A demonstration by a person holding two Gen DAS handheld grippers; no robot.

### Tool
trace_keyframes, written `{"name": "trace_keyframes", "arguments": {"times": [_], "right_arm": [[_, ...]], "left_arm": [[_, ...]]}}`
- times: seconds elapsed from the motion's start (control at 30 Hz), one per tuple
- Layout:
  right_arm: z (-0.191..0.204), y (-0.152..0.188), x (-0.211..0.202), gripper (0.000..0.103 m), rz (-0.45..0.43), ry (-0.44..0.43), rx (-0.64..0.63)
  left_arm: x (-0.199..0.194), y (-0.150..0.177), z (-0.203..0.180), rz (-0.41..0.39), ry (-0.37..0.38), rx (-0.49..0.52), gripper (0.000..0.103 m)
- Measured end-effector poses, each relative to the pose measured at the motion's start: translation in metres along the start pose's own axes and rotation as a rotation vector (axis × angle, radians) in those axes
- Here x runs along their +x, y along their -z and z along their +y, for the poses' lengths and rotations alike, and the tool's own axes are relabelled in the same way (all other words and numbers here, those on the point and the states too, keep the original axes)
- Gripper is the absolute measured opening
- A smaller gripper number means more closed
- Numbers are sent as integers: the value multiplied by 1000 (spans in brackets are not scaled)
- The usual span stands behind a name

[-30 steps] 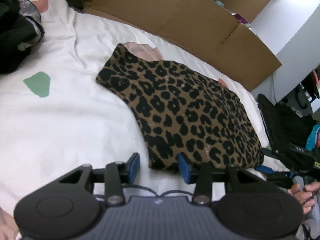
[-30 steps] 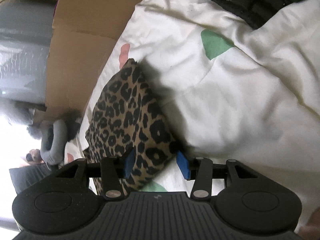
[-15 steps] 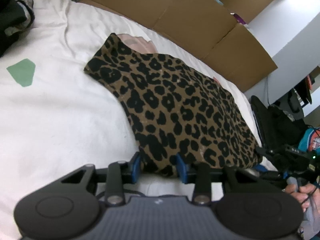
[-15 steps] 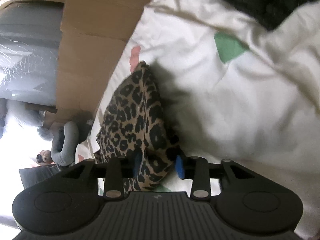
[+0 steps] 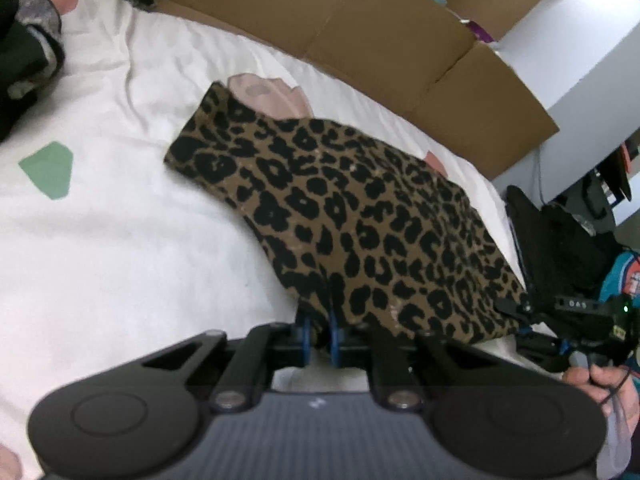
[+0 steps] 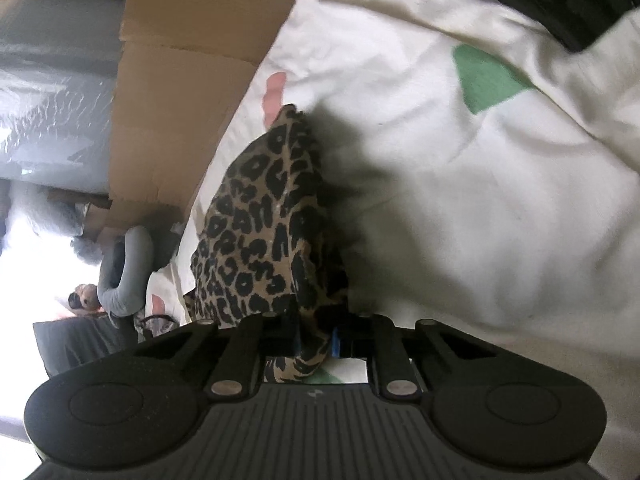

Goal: Fold clothes

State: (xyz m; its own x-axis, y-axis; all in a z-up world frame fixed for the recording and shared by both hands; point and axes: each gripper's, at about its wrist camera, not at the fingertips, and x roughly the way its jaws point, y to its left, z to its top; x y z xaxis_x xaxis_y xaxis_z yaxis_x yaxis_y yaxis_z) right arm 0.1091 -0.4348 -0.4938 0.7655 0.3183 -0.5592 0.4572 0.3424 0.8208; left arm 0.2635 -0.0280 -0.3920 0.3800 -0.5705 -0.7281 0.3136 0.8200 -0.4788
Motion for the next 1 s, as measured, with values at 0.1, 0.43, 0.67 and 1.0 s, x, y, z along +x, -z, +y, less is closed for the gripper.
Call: {"name": "trace_keyframes", "arguments": {"times": [0.1,0.43,0.67,1.0], "right_arm": [[9,0,-4,11,16,1,-25],[23,22,-13,11,112,14,-76],[34,39,-18,11,170,16,-117],[45,43,-28,10,193,42,-189]], "left_arm": [[-4,-1,-5,3,-1,9,9],[-20,13,-7,41,-25,-24,9],[-22,28,-6,72,-40,-57,9],[-25,51,-9,166,-44,-180,9]]}}
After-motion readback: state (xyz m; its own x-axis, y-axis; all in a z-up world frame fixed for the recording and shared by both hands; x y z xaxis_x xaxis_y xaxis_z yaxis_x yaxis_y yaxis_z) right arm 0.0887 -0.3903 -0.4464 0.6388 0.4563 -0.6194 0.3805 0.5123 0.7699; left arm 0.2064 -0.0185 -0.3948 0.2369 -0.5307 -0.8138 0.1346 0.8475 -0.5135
